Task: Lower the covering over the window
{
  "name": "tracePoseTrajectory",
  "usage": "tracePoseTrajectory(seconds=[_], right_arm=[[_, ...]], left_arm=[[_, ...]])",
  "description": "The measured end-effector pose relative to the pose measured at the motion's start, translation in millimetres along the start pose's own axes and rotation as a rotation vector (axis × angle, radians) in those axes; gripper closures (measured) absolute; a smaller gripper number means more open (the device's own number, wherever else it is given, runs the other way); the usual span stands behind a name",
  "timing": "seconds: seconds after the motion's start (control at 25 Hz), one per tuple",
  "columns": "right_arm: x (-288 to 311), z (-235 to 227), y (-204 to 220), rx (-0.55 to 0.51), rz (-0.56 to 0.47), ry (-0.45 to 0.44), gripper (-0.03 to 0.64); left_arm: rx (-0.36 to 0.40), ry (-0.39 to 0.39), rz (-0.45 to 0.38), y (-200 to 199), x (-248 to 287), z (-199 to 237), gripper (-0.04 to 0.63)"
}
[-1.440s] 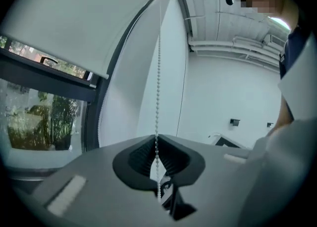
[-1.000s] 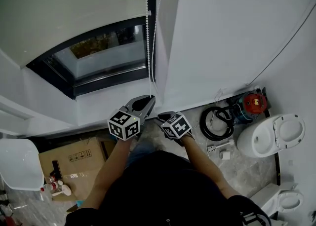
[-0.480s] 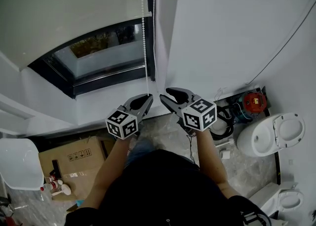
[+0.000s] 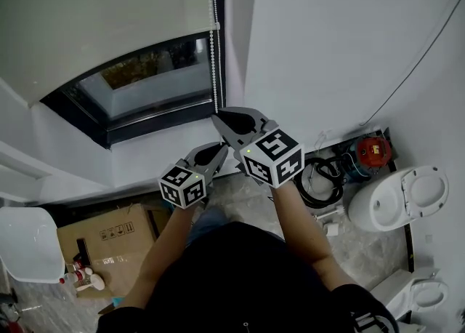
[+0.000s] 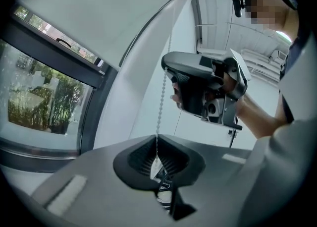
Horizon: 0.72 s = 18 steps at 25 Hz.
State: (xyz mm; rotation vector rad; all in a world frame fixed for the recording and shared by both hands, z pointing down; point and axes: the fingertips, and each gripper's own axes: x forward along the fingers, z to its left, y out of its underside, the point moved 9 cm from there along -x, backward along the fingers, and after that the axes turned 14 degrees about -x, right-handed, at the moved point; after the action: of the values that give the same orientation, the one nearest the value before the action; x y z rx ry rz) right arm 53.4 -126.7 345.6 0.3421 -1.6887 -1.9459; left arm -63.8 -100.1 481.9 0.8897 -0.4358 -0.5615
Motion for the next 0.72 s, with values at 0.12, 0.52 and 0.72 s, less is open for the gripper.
tracePoseTrajectory(seconds=[0.12, 0.52, 0.72], right_arm=[[8.5, 5.3, 18.3, 0.055, 0.036, -0.006, 0.603], [10.3, 22.0, 82.8, 0.070, 0.210, -0.010, 0.603], [5.3, 22.1, 86.2, 0.082, 0.210, -0.002, 0.604]], left_arm=[[-0.003, -0.035, 0.064, 12.1, -0.7, 7.4, 0.577], [-0.079, -0.105, 0.258, 71.4, -3.2, 20.4, 0.577], [-0.080, -0.104, 0.259, 74.3, -0.1, 18.5, 0.575]])
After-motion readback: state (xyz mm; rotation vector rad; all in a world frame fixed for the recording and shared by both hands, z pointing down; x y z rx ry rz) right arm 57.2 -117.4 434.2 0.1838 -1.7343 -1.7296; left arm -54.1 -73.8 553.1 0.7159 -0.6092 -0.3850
